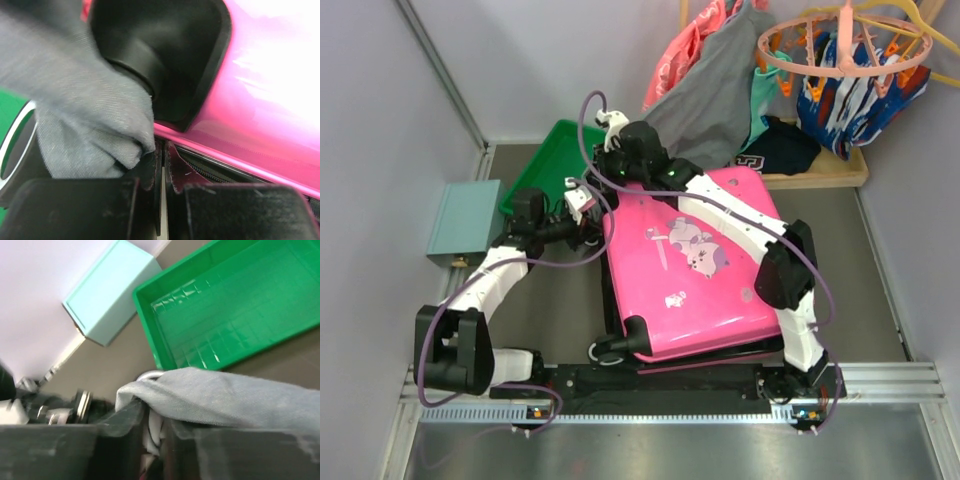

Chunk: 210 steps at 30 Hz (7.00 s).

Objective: Open, take out, and arrange the luggage

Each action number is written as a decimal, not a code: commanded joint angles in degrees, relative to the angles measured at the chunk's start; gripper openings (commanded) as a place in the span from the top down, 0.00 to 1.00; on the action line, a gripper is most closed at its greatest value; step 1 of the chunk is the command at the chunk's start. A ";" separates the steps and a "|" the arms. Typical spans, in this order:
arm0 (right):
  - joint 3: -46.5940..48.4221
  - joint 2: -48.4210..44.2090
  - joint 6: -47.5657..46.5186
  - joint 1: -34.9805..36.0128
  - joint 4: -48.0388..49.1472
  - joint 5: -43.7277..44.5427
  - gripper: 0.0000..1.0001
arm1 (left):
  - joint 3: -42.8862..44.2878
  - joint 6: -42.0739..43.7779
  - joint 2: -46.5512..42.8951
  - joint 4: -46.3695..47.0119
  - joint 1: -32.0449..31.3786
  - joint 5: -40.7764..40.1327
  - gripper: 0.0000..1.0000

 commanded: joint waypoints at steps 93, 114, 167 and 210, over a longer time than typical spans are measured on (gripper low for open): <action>18.11 11.26 -26.15 -4.69 -18.17 -12.55 0.01 | 1.55 4.40 -1.13 -3.21 -4.03 7.02 1.00; 8.27 7.84 -45.39 0.50 -27.04 -25.37 0.94 | 1.90 0.62 -0.61 -0.84 0.62 6.23 1.00; -14.49 -18.71 -44.70 34.25 -43.66 -0.25 0.01 | 5.94 -7.55 9.77 17.44 8.98 8.87 1.00; -18.09 -20.19 -31.51 46.91 -64.93 -24.75 1.00 | 12.35 -12.82 14.95 20.86 8.98 5.62 1.00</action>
